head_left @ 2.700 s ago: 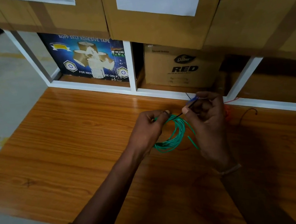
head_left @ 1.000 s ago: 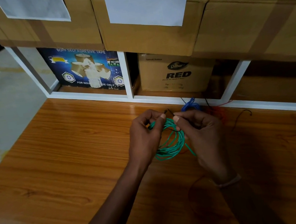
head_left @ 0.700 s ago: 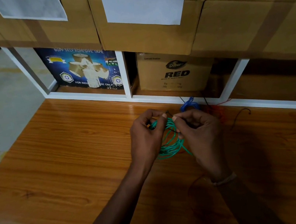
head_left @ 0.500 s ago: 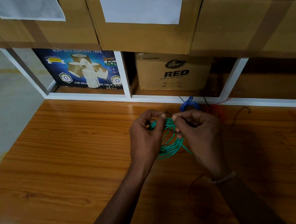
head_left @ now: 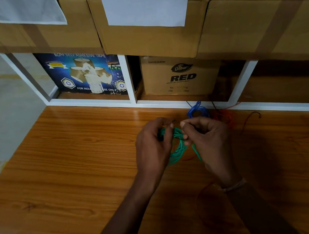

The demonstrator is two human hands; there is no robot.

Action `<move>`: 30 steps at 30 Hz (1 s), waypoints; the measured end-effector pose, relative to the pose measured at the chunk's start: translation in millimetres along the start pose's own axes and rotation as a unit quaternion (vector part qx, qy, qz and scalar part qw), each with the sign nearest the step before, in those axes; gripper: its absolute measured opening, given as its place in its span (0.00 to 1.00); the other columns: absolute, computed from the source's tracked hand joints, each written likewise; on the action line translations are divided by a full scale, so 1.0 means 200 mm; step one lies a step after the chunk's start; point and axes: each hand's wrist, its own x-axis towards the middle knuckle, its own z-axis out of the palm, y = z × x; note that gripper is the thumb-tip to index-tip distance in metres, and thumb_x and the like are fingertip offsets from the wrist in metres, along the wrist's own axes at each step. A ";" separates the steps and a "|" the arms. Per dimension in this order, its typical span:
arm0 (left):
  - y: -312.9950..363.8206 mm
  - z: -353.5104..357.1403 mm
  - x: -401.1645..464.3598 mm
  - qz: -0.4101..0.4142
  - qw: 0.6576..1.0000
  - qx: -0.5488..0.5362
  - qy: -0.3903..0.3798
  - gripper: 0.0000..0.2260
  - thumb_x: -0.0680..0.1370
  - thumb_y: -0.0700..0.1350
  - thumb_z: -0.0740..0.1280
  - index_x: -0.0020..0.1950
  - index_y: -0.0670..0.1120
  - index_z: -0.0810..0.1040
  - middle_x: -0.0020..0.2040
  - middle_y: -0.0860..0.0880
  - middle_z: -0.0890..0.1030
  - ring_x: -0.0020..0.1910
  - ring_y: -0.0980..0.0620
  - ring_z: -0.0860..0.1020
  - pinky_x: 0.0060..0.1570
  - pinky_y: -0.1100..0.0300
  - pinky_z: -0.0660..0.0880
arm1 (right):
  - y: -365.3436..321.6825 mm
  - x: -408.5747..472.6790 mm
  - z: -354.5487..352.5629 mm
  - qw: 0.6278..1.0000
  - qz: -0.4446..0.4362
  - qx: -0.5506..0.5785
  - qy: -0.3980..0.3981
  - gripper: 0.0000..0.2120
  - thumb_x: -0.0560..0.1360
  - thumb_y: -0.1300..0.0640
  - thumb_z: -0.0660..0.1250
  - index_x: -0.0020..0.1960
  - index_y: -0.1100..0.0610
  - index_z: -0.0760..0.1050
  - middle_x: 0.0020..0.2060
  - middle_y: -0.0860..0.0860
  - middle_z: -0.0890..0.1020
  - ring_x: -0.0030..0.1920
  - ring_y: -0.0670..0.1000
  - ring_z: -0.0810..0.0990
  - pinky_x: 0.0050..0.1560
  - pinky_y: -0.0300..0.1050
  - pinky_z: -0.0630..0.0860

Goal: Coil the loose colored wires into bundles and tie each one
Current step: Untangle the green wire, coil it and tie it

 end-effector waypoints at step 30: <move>-0.02 -0.01 -0.01 0.020 1.000 -0.006 0.005 0.04 0.82 0.43 0.71 0.56 0.49 0.83 0.52 0.55 0.83 0.51 0.56 0.82 0.47 0.51 0.81 | 0.05 -0.02 -0.03 0.999 0.030 0.010 -0.033 0.03 0.77 0.61 0.74 0.50 0.56 0.85 0.40 0.52 0.87 0.39 0.51 0.87 0.42 0.44 0.84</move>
